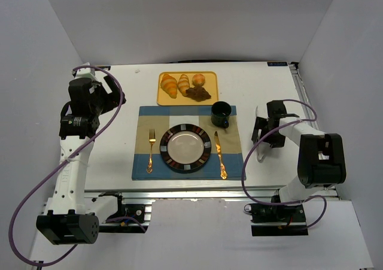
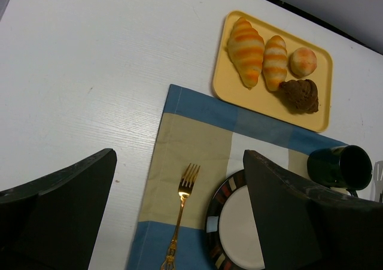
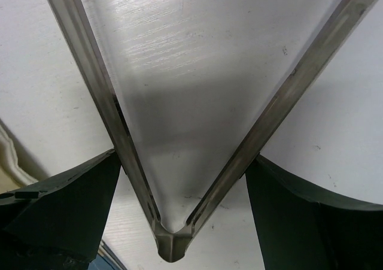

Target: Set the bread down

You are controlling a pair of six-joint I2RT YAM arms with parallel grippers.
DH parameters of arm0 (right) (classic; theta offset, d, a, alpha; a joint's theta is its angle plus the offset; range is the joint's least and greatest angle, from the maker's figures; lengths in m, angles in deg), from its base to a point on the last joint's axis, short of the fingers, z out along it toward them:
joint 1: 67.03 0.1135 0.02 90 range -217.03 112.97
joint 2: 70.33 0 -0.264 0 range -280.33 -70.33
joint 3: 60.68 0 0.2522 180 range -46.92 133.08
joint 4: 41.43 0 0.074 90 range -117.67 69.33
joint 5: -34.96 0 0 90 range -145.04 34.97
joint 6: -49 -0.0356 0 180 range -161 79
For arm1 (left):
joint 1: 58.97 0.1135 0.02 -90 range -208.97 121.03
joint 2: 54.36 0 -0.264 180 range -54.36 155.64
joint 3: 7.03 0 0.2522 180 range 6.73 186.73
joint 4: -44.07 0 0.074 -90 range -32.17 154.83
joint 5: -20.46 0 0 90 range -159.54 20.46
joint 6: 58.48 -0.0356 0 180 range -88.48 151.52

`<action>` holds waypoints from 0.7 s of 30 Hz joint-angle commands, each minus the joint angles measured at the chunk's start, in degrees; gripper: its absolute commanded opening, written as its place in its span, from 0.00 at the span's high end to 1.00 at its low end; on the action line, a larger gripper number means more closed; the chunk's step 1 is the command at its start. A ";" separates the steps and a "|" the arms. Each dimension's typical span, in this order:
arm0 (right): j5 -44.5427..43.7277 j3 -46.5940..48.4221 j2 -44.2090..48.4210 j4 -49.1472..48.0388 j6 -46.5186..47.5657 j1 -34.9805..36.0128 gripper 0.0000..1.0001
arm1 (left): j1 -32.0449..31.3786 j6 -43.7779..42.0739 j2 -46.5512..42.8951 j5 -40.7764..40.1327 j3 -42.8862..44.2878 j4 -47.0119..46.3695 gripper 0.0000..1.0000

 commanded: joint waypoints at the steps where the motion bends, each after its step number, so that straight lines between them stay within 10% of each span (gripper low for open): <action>1: -2.18 -0.34 -1.34 -2.25 0.46 0.93 0.11 | -0.12 -0.71 -0.76 -0.72 -0.01 -0.10 0.02; 17: -5.08 -3.77 -3.45 -5.15 -6.49 1.55 0.12 | -0.12 -1.33 -0.94 -0.81 -0.19 0.52 0.02; 21: -4.73 -3.42 -3.46 -5.24 -7.46 1.64 0.26 | -0.12 -1.59 -1.03 -1.16 -0.01 0.78 0.02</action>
